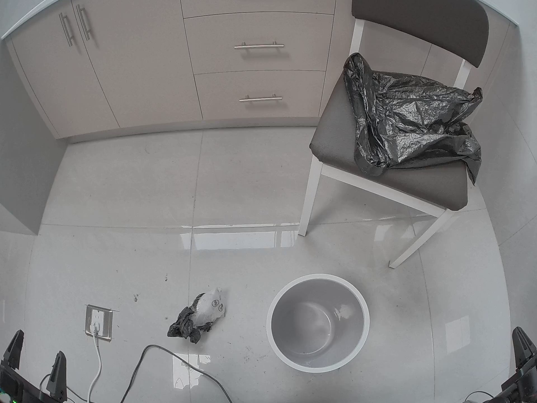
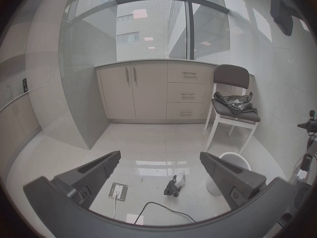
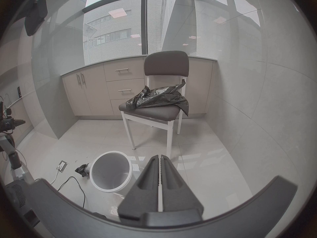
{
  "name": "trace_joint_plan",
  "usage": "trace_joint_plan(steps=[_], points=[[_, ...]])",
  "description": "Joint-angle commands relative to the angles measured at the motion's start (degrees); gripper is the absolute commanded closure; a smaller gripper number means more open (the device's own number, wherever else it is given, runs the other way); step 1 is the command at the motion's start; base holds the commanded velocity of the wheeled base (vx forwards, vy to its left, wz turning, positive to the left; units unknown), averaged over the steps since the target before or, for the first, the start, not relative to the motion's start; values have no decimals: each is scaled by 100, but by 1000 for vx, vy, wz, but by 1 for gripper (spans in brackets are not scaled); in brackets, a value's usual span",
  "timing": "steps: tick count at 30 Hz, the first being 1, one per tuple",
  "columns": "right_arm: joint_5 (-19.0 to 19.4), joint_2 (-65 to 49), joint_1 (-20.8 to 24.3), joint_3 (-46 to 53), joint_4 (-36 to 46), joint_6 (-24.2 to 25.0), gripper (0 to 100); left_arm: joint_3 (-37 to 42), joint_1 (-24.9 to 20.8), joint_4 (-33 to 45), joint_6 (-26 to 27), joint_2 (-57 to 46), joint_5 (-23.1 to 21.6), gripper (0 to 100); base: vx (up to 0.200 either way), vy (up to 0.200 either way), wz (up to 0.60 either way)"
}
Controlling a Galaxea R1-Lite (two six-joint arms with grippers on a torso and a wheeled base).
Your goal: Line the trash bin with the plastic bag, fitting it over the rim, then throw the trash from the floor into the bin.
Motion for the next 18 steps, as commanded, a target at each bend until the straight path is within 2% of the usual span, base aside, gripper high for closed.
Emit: trace_joint_plan(steps=[1,7,9,12,16,17,18], points=[[1,-93,8,84,4,-3,100,101,2,0,2,-93,3,0,0,0,0],[1,-93,8,92,-22,-3,100,84,2,26,11,-40,3,0,0,0,0],[54,-93,8,-180,-225,93,100,92,-16,18,29,4,-6,0,0,0,0],[72,997,263,-2333,-418,779,100,84,-7,18,46,-40,-6,0,0,0,0],[116,2430,562,-3784,-365,823,100,84,11,18,73,-75,-15,0,0,0,0],[125,2887,650,-4012,-374,867,100,84,28,18,55,4,-15,0,0,0,0],[125,2887,650,-4012,-374,867,100,84,28,18,55,4,-15,0,0,0,0]])
